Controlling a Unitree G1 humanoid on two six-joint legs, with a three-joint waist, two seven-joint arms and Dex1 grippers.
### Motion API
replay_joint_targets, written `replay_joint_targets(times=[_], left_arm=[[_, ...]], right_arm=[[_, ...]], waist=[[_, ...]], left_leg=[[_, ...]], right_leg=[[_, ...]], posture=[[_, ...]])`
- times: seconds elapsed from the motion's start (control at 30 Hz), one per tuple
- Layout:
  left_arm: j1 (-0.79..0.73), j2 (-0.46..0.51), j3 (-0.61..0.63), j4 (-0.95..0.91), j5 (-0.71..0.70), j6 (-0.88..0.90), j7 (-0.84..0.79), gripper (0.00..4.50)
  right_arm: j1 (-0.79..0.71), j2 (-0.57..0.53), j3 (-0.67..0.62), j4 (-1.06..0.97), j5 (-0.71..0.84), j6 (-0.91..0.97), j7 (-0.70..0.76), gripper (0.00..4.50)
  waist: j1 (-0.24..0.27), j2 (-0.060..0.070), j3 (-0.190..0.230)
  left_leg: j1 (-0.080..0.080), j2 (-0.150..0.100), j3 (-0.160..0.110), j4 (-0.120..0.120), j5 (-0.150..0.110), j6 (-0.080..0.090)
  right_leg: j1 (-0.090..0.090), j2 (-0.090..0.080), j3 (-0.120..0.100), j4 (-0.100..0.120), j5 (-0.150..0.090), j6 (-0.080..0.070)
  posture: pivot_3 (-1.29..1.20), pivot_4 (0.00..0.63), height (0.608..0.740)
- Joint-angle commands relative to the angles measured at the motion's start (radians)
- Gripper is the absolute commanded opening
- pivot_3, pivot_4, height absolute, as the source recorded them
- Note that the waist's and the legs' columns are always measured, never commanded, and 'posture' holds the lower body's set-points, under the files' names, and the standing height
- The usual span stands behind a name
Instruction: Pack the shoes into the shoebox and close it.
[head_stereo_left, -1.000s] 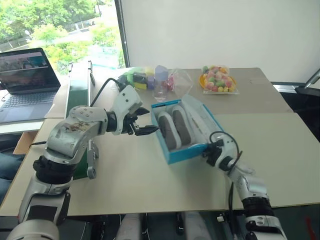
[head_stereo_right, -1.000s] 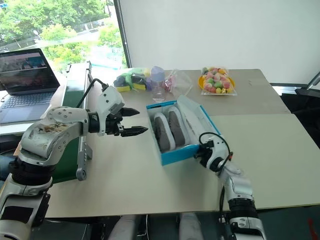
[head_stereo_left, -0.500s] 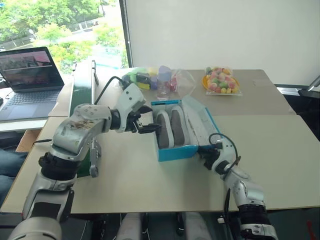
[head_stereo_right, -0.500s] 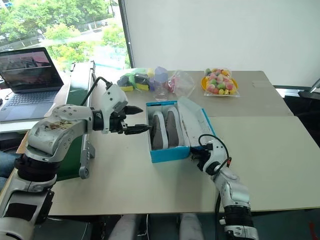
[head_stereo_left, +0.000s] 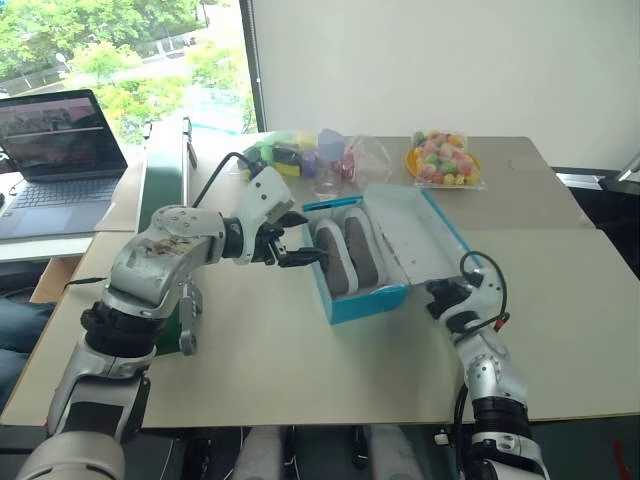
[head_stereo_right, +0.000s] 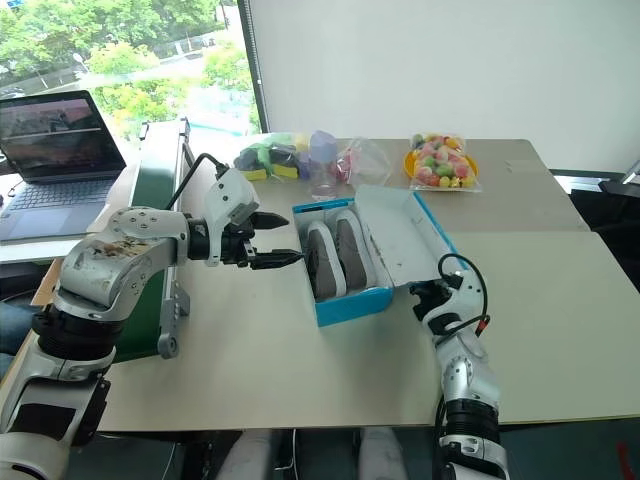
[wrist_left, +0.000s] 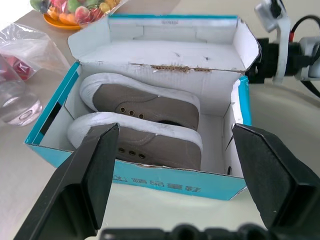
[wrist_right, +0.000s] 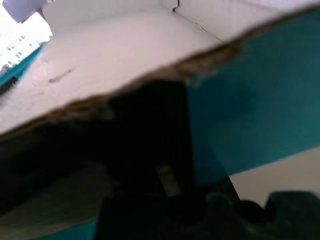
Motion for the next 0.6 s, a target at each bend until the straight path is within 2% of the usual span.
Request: replay_joint_targets(times=[0.03,0.2,0.27,0.47,0.6], left_arm=[[-0.013,0.002,0.006,-0.015,0.005,-0.032,-0.006,3.86],[-0.009,0.002,0.005,-0.013,0.008,-0.039,-0.005,3.86],[-0.006,0.005,0.008,-0.014,0.010,-0.038,-0.004,3.86],[0.008,0.017,0.029,-0.031,0.010,-0.026,0.008,3.86],[0.020,0.020,0.041,-0.044,0.006,-0.016,0.022,3.86]], right_arm=[[-0.051,0.003,0.020,-0.147,0.060,0.006,0.017,0.02],[-0.068,0.000,0.058,-0.232,0.136,0.096,0.045,0.02],[-0.069,-0.010,0.083,-0.267,0.162,0.143,0.062,0.02],[-0.097,-0.111,0.189,-0.347,0.201,0.348,0.126,0.02],[-0.168,-0.196,0.281,-0.337,0.135,0.435,0.141,0.02]], waist=[[-0.004,0.000,0.000],[-0.001,0.000,0.000],[0.000,0.000,0.000],[0.002,0.000,0.000],[0.002,0.000,0.000]], left_leg=[[0.000,0.000,0.000,0.000,0.000,0.000],[0.001,0.001,-0.001,0.000,0.001,0.000],[0.002,0.000,-0.001,0.000,0.001,0.000],[0.002,-0.001,-0.001,0.001,0.001,-0.001],[0.002,-0.001,-0.001,0.001,0.001,-0.001]], right_leg=[[-0.001,0.000,0.000,0.001,-0.001,0.000],[-0.001,0.003,0.000,0.005,-0.002,0.002],[0.000,0.002,0.000,0.005,-0.004,-0.002],[0.001,0.000,0.000,0.006,-0.004,-0.002],[0.001,0.000,0.000,0.005,-0.004,-0.002]], posture=[[0.00,0.150,0.738],[0.00,0.150,0.738],[0.00,0.150,0.738],[0.00,0.150,0.738],[0.00,0.150,0.738]])
